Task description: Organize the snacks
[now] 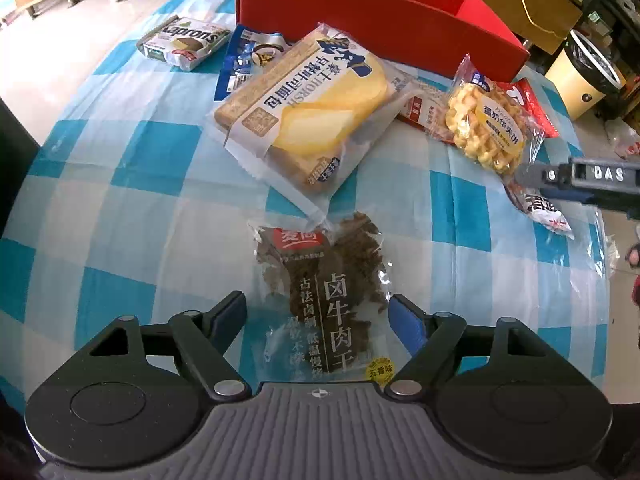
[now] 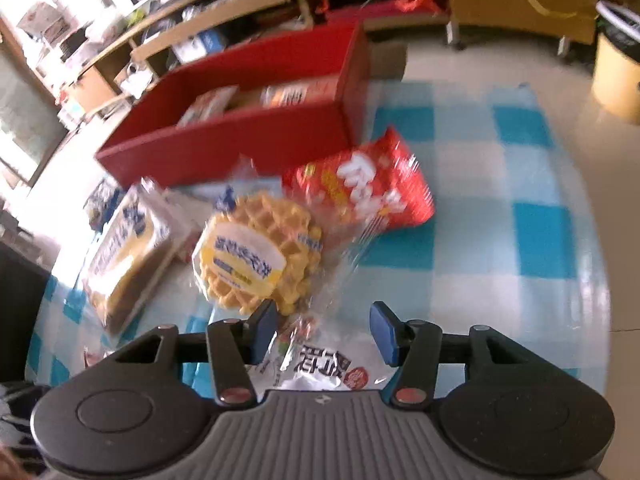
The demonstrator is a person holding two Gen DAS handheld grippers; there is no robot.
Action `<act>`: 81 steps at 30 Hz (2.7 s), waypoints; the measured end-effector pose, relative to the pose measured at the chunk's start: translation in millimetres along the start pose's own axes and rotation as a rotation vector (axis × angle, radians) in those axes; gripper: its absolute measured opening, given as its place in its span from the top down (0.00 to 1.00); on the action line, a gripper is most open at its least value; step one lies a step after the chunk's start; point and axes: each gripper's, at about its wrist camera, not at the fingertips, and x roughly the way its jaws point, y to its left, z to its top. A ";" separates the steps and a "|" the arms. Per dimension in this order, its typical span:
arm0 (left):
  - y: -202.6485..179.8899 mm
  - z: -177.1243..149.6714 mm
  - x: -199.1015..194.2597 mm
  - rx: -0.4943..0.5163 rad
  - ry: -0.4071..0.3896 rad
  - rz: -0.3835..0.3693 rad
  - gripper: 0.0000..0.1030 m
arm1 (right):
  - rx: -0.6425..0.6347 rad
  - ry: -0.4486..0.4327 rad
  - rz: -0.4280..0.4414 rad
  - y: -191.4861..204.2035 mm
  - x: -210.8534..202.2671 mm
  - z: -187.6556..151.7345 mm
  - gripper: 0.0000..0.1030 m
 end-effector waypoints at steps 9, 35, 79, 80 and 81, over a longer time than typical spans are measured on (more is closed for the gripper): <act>0.5 0.9 -8.2 -0.010 -0.014 -0.024 0.17 | -0.109 0.093 0.067 21.0 -51.1 -34.0 0.52; -23.3 3.2 4.3 -0.025 -0.017 0.068 0.19 | -0.152 0.225 0.098 27.0 -30.2 -50.4 0.51; -1.8 7.7 5.5 -0.108 -0.051 0.024 0.01 | -0.323 0.063 -0.106 52.6 -26.4 -53.2 0.50; -7.8 8.3 10.5 -0.096 -0.048 0.061 0.00 | -0.319 0.062 -0.106 51.6 -26.9 -53.0 0.49; -13.6 7.7 13.7 -0.080 -0.053 0.100 0.00 | -0.314 0.061 -0.103 50.6 -27.7 -52.5 0.49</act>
